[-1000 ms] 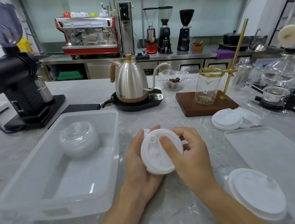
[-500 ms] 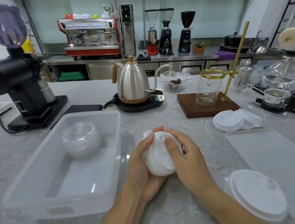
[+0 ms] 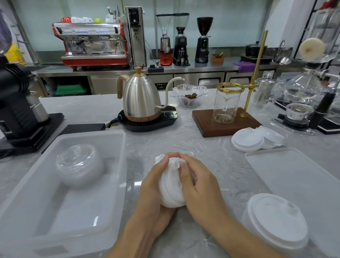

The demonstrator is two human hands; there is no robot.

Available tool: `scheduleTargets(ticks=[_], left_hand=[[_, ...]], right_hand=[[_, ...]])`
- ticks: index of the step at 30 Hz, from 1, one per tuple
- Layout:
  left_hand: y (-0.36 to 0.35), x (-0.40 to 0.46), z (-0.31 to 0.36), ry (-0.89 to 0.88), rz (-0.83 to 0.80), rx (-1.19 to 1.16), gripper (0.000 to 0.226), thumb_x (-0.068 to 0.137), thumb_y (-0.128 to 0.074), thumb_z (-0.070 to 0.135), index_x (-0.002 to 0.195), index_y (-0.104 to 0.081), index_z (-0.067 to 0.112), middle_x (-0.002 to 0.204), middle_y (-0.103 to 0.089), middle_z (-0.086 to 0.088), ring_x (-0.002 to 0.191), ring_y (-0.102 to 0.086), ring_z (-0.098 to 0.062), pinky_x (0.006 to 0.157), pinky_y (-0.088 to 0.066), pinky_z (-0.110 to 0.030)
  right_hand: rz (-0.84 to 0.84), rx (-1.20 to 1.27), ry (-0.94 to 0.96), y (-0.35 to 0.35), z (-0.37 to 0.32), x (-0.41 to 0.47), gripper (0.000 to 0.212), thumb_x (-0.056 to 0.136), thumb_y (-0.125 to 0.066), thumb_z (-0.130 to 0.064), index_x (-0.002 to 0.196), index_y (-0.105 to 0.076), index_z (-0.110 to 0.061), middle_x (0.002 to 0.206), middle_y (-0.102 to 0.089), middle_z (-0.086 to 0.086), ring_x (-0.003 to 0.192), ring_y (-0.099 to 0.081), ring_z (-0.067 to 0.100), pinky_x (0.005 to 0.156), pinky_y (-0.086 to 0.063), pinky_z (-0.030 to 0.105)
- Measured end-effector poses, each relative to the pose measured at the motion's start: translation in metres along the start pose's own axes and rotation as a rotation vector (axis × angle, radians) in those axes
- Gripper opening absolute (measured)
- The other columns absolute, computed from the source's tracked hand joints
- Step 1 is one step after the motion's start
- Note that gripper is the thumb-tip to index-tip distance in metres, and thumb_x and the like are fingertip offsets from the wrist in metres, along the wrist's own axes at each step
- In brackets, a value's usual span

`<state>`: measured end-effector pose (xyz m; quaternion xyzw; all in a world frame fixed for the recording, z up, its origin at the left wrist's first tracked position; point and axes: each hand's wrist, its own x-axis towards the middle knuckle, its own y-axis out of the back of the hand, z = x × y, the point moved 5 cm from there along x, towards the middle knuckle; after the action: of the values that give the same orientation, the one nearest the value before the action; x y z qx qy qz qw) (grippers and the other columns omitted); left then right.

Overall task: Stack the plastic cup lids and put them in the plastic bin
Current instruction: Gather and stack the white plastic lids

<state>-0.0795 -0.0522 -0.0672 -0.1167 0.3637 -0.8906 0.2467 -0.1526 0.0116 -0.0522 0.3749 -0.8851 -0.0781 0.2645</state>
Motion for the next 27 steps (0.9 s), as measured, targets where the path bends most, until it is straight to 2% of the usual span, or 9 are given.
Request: scheduleTargets(ticks=[3,6,8,10,13,17,20,24,27], left_hand=[[0.001,-0.001,-0.001,0.031,-0.001,-0.015,0.047,0.079,-0.078,0.040,0.114,-0.067,0.010,0.107,-0.068,-0.016,0.100,-0.067,-0.029,0.089,-0.053,-0.041],[0.002,-0.001,-0.001,0.073,-0.014,0.000,0.053,0.081,-0.075,0.040,0.123,-0.065,0.008,0.110,-0.068,-0.018,0.098,-0.069,-0.030,0.084,-0.057,-0.041],[0.003,-0.001,-0.002,0.090,-0.011,0.019,0.055,0.079,-0.076,0.040,0.121,-0.066,0.006,0.109,-0.068,-0.019,0.097,-0.069,-0.030,0.082,-0.058,-0.041],[0.004,-0.001,-0.004,0.096,0.006,0.008,0.054,0.075,-0.078,0.039,0.115,-0.068,0.004,0.103,-0.069,-0.019,0.092,-0.069,-0.030,0.080,-0.058,-0.039],[0.005,0.000,-0.005,0.076,0.027,-0.073,0.044,0.076,-0.073,0.035,0.106,-0.071,0.004,0.095,-0.071,-0.017,0.084,-0.072,-0.028,0.074,-0.061,-0.036],[0.001,-0.001,-0.009,0.067,-0.017,-0.150,0.034,0.084,-0.064,0.031,0.102,-0.071,0.003,0.087,-0.074,-0.016,0.080,-0.074,-0.027,0.066,-0.062,-0.035],[-0.003,0.001,-0.008,0.082,-0.040,-0.176,0.039,0.079,-0.071,0.033,0.105,-0.069,0.004,0.091,-0.073,-0.018,0.083,-0.074,-0.030,0.068,-0.062,-0.040],[-0.002,0.003,-0.006,0.080,-0.002,-0.124,0.050,0.063,-0.081,0.038,0.103,-0.071,0.010,0.100,-0.070,-0.019,0.085,-0.071,-0.038,0.073,-0.056,-0.047],[-0.001,0.001,-0.006,0.098,0.030,-0.090,0.045,0.066,-0.074,0.041,0.101,-0.072,0.013,0.105,-0.068,-0.024,0.084,-0.070,-0.044,0.066,-0.056,-0.046]], right_hand=[[-0.007,-0.010,0.006,-0.001,-0.002,0.001,0.026,0.104,-0.040,-0.034,0.117,-0.063,-0.031,0.115,-0.066,-0.016,0.113,-0.059,0.003,0.097,-0.048,0.028],[-0.013,-0.039,-0.062,-0.002,0.005,-0.001,0.043,0.101,-0.038,-0.040,0.135,-0.056,-0.021,0.135,-0.059,-0.007,0.129,-0.049,0.007,0.110,-0.039,0.035],[0.023,-0.075,-0.078,-0.002,0.004,-0.003,0.054,0.097,-0.034,-0.044,0.142,-0.049,-0.019,0.145,-0.051,-0.006,0.135,-0.039,0.002,0.116,-0.030,0.027],[0.028,-0.104,-0.078,-0.003,0.002,-0.004,0.059,0.096,-0.031,-0.046,0.147,-0.042,-0.018,0.150,-0.044,-0.007,0.135,-0.030,-0.005,0.115,-0.021,0.016],[0.020,-0.120,-0.039,-0.005,-0.005,-0.008,0.057,0.099,-0.031,-0.041,0.151,-0.034,-0.016,0.155,-0.035,-0.006,0.141,-0.022,-0.005,0.118,-0.016,0.018],[0.112,-0.081,0.147,0.010,-0.034,-0.014,0.040,0.099,-0.046,-0.025,0.138,-0.052,-0.017,0.149,-0.043,-0.006,0.142,-0.031,0.003,0.117,-0.028,0.028],[0.138,-0.053,0.259,0.028,-0.060,-0.011,0.031,0.094,-0.057,-0.018,0.125,-0.061,-0.019,0.139,-0.052,-0.006,0.136,-0.042,0.005,0.111,-0.035,0.023],[0.103,-0.121,0.424,0.067,-0.077,0.006,0.024,0.091,-0.062,-0.010,0.115,-0.066,-0.011,0.122,-0.063,-0.002,0.121,-0.054,0.005,0.102,-0.039,0.018],[0.078,-0.221,0.354,0.105,-0.055,0.036,0.016,0.092,-0.062,-0.009,0.107,-0.068,-0.011,0.109,-0.067,-0.001,0.106,-0.060,0.007,0.093,-0.044,0.017]])
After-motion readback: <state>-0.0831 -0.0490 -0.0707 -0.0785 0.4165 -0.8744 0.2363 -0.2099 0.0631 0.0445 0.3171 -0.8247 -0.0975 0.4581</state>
